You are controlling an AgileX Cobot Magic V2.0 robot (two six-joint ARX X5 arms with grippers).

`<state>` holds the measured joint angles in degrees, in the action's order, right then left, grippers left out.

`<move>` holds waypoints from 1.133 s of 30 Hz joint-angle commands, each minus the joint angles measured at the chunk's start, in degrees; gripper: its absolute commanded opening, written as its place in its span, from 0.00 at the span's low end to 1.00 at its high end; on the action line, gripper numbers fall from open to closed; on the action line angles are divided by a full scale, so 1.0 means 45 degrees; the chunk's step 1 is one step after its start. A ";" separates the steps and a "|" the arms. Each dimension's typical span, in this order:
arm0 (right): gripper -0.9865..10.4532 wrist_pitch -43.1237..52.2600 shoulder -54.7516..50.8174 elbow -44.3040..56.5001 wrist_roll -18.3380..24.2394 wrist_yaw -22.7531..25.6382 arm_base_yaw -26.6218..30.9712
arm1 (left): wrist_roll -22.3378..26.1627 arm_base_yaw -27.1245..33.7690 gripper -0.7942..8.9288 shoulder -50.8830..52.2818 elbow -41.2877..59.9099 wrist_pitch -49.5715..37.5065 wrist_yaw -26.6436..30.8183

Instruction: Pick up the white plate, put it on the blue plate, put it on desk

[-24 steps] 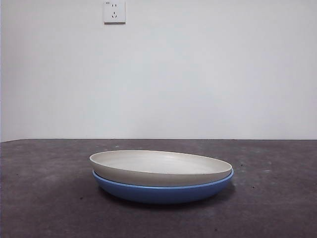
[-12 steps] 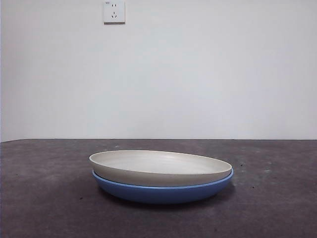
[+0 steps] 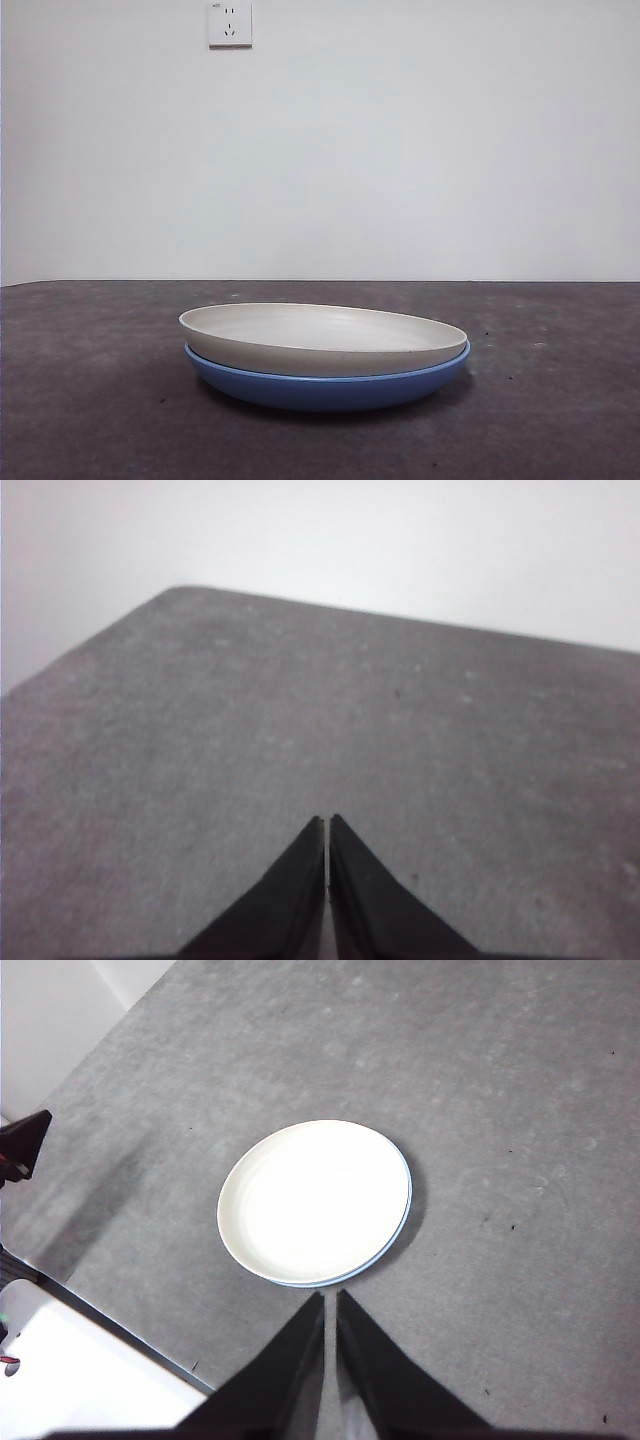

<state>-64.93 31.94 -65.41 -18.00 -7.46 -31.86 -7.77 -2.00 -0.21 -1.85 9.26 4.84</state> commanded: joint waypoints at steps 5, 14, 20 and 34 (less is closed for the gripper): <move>0.10 0.0136 0.0029 -0.0155 0.0102 0.0005 -0.0092 | 0.0282 -0.0005 0.09 0.0010 0.0267 0.0291 0.0068; 0.10 0.0136 0.0029 -0.0155 0.0102 0.0005 -0.0092 | 0.0282 0.0000 0.09 0.0005 0.0262 0.0306 0.0068; 0.10 0.0136 0.0029 -0.0155 0.0102 0.0005 -0.0092 | 0.0282 0.0000 0.09 0.0005 0.0262 0.0306 0.0068; 0.10 0.1093 -0.0219 0.0199 0.1894 0.1336 0.0758 | 0.0282 0.0000 0.09 0.0005 0.0262 0.0311 0.0068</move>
<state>-61.23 31.31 -64.40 -14.04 -2.92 -29.17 -6.94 -2.00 -0.25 -1.85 10.24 4.82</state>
